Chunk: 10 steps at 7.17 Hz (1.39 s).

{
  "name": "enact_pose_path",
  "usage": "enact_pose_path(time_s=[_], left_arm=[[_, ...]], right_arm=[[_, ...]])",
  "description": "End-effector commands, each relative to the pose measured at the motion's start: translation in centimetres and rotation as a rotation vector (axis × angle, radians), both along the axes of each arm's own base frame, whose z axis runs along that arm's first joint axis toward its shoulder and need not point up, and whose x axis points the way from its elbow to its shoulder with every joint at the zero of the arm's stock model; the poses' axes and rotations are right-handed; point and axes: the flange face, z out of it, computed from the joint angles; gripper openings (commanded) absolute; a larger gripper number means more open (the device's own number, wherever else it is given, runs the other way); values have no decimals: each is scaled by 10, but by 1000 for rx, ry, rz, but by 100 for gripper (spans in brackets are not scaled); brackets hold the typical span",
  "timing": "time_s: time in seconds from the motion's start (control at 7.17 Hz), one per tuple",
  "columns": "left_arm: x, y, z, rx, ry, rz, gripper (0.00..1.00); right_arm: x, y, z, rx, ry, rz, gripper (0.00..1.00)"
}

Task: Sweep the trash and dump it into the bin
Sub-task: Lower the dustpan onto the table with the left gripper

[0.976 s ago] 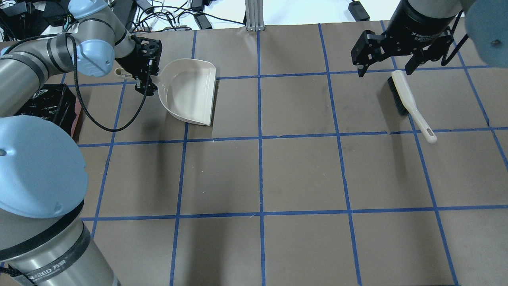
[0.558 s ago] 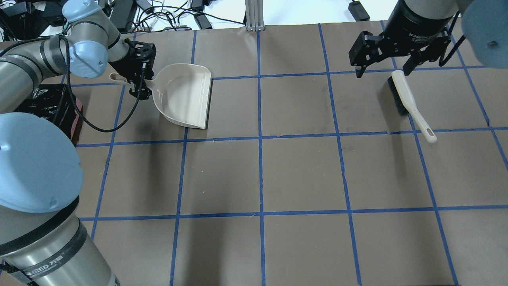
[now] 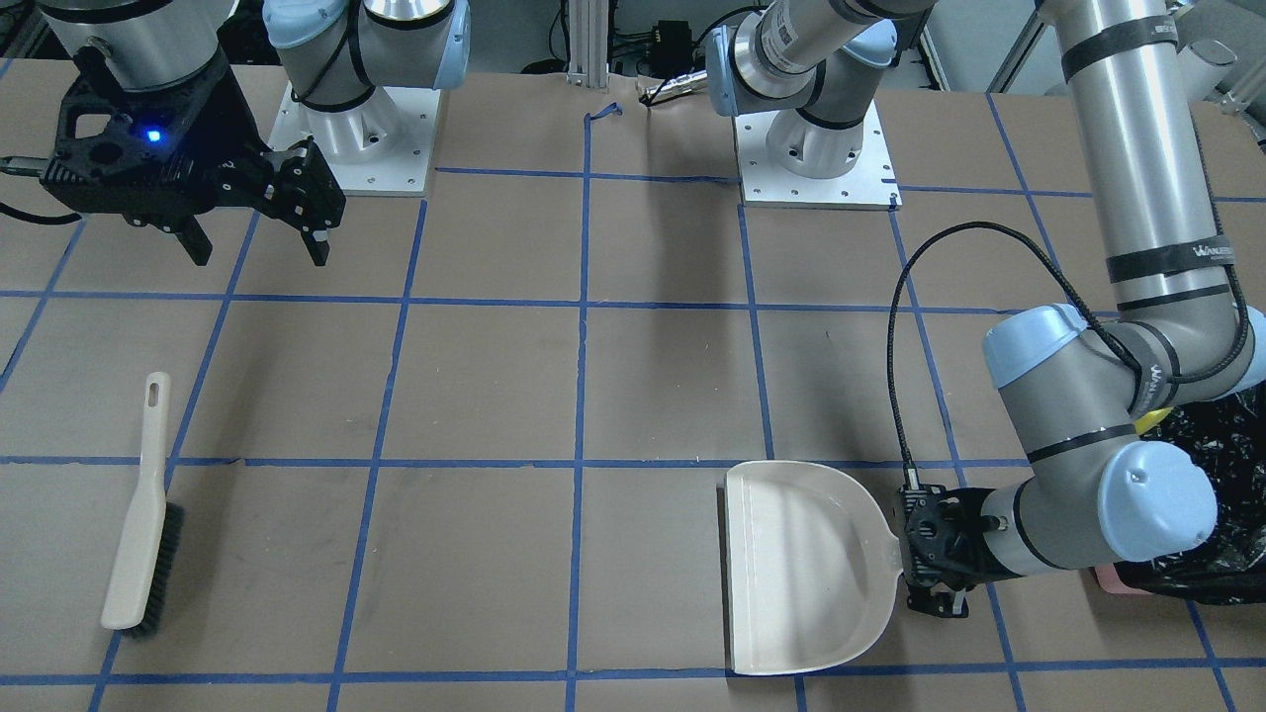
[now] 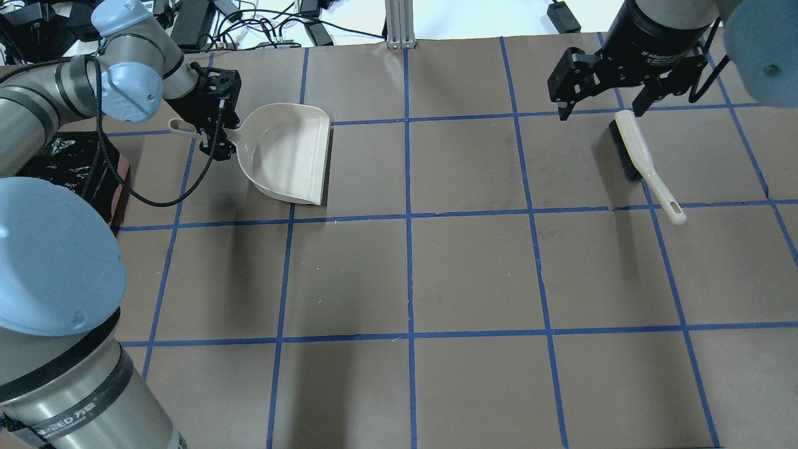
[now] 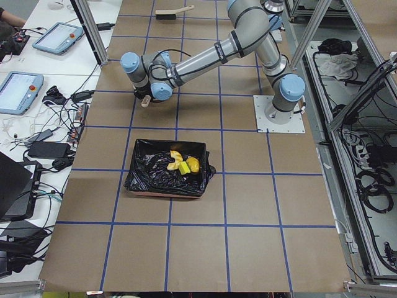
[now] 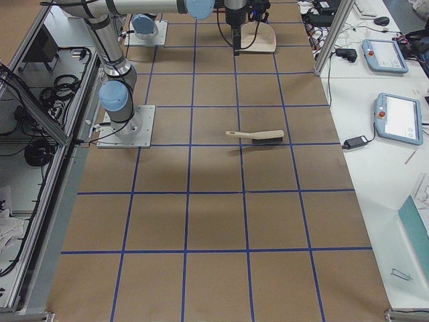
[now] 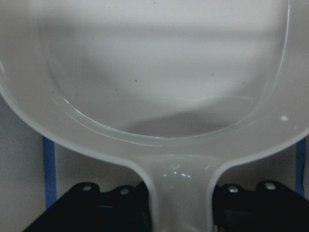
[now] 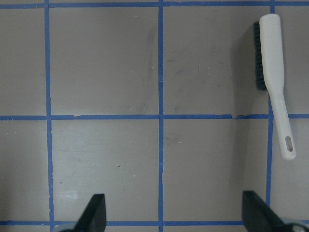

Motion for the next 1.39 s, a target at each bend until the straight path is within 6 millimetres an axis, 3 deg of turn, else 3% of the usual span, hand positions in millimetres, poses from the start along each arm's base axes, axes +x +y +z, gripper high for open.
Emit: enact_pose_path(time_s=[0.0, 0.42, 0.56, 0.7, 0.84, 1.12, 1.25], left_arm=[[0, 0, -6, 9, 32, 8, 0], [-2, -1, -11, 14, 31, 6, 0], [1, -2, -12, 4, 33, 8, 6], [-4, -3, -17, 8, 34, -1, 32], [-5, -3, -13, 0, 34, -3, 79], [-11, -2, -11, 2, 34, -3, 100], [-12, -1, -6, 3, 31, -9, 100]], right_arm=[[0, 0, 1, -4, 0, 0, 100], [-1, 0, 1, -2, 0, -2, 100], [-1, 0, 1, -2, 0, -2, 100], [-1, 0, 1, -4, 0, -2, 100], [-1, 0, 1, -2, 0, -2, 100], [-1, 0, 0, -1, 0, -2, 100], [-1, 0, 1, -2, 2, -2, 100]])
